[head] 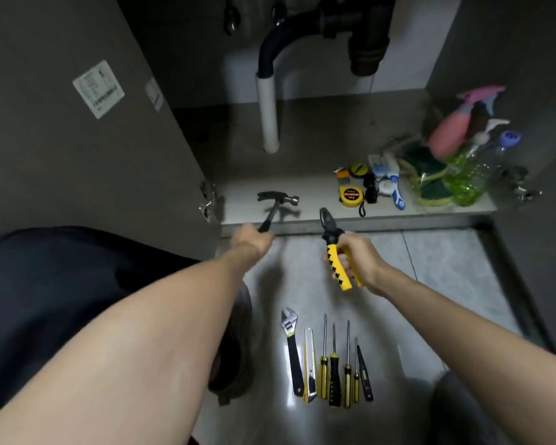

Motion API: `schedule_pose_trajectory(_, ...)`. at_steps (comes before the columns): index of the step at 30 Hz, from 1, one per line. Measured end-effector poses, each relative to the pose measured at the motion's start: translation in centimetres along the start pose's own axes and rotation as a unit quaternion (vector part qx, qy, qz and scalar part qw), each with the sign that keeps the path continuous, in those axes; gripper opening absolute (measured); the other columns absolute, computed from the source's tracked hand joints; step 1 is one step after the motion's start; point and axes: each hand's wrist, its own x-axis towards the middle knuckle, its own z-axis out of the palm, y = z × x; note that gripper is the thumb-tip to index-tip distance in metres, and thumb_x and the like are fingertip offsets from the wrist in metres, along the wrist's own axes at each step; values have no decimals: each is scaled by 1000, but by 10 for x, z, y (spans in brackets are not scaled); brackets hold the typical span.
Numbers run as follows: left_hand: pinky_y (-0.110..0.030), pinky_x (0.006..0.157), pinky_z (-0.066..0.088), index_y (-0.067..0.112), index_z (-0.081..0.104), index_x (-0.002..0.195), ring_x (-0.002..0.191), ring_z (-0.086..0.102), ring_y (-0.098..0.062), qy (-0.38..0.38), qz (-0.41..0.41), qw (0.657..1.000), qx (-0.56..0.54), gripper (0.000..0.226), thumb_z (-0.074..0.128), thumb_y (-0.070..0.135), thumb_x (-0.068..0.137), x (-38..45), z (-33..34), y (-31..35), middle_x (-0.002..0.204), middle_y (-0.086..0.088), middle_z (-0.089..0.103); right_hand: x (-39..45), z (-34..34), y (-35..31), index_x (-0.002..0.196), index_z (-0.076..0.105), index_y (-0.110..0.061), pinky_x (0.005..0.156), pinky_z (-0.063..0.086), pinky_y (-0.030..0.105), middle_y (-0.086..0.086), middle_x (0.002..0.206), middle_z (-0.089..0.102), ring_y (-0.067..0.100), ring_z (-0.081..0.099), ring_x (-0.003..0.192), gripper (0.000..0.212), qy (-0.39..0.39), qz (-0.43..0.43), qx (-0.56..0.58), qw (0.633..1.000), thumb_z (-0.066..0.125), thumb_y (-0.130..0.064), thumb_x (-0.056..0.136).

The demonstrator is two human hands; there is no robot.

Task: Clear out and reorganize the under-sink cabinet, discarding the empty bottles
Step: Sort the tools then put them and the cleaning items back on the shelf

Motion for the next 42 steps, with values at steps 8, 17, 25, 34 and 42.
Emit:
schedule_pose_trajectory(8, -46, 96, 51, -1, 60, 123, 116, 62, -39, 17, 37, 999, -29, 43, 53, 28, 92, 67, -56, 67, 124, -22, 65, 44, 29, -141, 106, 56, -8, 48, 51, 34, 17, 79, 65, 23, 58, 51, 32, 50, -118, -93, 987, 74, -27, 88)
schedule_pose_trajectory(17, -36, 96, 49, -2, 60, 126, 119, 58, -40, 70, -26, 996, 46, 45, 52, 32, 98, 164, -27, 42, 130, -24, 60, 152, 65, -58, 98, 63, -14, 74, 52, 34, 10, 96, 68, 33, 65, 93, 41, 163, 3, -228, 960, 70, -42, 69)
schedule_pose_trajectory(25, -38, 98, 47, 1, 65, 120, 118, 57, -40, 141, -2, 990, 9, 41, 55, 33, 97, 209, -4, 29, 124, -24, 63, 228, 91, -42, 110, 54, -13, 84, 51, 35, 8, 113, 64, 36, 62, 107, 52, 194, 10, -315, 929, 73, -41, 71)
schedule_pose_trajectory(34, -33, 84, 50, 18, 75, 102, 107, 63, -34, 169, 14, 983, 70, 23, 69, 31, 84, 207, -13, 13, 110, -14, 69, 253, 127, -30, 128, 48, -2, 101, 44, 40, 18, 130, 48, 36, 48, 122, 60, 229, -69, -437, 867, 71, -30, 80)
schedule_pose_trajectory(42, -37, 81, 52, 15, 74, 109, 108, 64, -36, 182, -1, 980, 84, 26, 64, 29, 90, 203, -16, 19, 114, -16, 67, 228, 107, -13, 127, 48, -11, 86, 44, 38, 9, 124, 49, 29, 43, 116, 57, 206, -189, -571, 772, 62, -44, 82)
